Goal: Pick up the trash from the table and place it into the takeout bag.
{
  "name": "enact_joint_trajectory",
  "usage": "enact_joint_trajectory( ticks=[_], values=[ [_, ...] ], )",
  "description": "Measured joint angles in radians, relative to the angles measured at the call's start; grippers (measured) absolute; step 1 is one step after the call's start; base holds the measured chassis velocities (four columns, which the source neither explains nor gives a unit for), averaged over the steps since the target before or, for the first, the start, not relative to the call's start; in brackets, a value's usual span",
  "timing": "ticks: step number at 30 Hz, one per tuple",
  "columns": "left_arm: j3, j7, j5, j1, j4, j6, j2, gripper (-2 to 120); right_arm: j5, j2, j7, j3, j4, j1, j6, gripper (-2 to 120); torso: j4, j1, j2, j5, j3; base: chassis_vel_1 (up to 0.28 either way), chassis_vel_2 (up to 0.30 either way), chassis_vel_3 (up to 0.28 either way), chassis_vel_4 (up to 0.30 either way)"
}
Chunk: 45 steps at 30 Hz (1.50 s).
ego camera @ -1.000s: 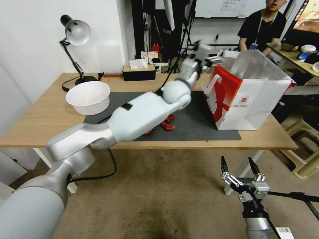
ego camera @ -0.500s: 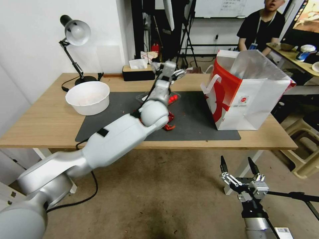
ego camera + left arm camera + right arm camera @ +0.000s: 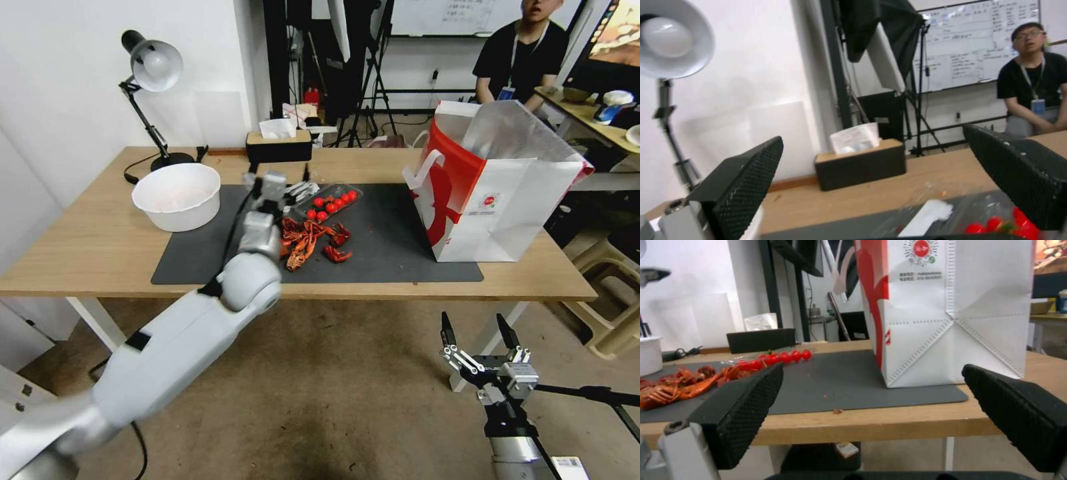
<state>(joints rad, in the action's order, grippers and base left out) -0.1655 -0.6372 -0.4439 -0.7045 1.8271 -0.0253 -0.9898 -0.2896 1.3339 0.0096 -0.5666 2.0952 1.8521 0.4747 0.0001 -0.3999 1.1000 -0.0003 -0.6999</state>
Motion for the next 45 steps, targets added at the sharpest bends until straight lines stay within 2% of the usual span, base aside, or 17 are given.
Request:
enact_joint_trajectory(
  ticks=[12,14,15,19,25,31,45],
  values=[
    [0.161,0.041,0.048,-0.267,0.102,0.038,0.021,100,0.006,-0.007,0.001,0.012,0.009,-0.012,-0.013,100,0.0001,0.000,0.000,-0.0001,0.000,0.000,0.000,0.000,0.000],
    [0.230,0.061,0.075,-0.396,0.136,0.063,0.016,100,0.005,-0.010,0.001,0.015,0.009,-0.016,-0.014,100,-0.0001,0.000,0.000,0.0003,0.000,0.000,0.000,0.000,0.000],
    [0.230,0.061,0.075,-0.396,0.136,0.063,0.016,100,0.005,-0.010,0.001,0.015,0.009,-0.016,-0.014,100,-0.0001,0.000,0.000,0.0003,0.000,0.000,0.000,0.000,0.000],
    [0.301,0.098,0.126,-0.566,0.192,0.086,0.021,100,-0.007,-0.011,0.001,0.019,0.003,-0.022,-0.011,100,0.0003,0.000,0.000,0.0002,0.000,0.000,0.000,0.000,0.000],
    [0.334,0.108,0.174,-0.648,0.231,0.103,-0.002,100,-0.019,-0.010,-0.016,0.027,0.002,-0.024,-0.015,100,-0.0003,0.000,0.000,0.0003,0.000,0.000,0.000,0.000,0.000],
    [0.392,0.131,0.187,-0.737,0.258,0.131,-0.015,100,-0.024,-0.019,-0.022,0.027,0.003,-0.028,-0.029,100,0.0002,0.000,0.000,0.0003,0.000,0.000,0.000,0.000,0.000],
    [0.451,0.193,0.141,-0.847,0.274,0.209,-0.043,100,-0.042,-0.027,-0.022,0.023,0.007,-0.027,-0.060,100,0.0000,0.000,0.000,0.0003,0.000,0.000,0.000,0.000,0.000]
  ],
)
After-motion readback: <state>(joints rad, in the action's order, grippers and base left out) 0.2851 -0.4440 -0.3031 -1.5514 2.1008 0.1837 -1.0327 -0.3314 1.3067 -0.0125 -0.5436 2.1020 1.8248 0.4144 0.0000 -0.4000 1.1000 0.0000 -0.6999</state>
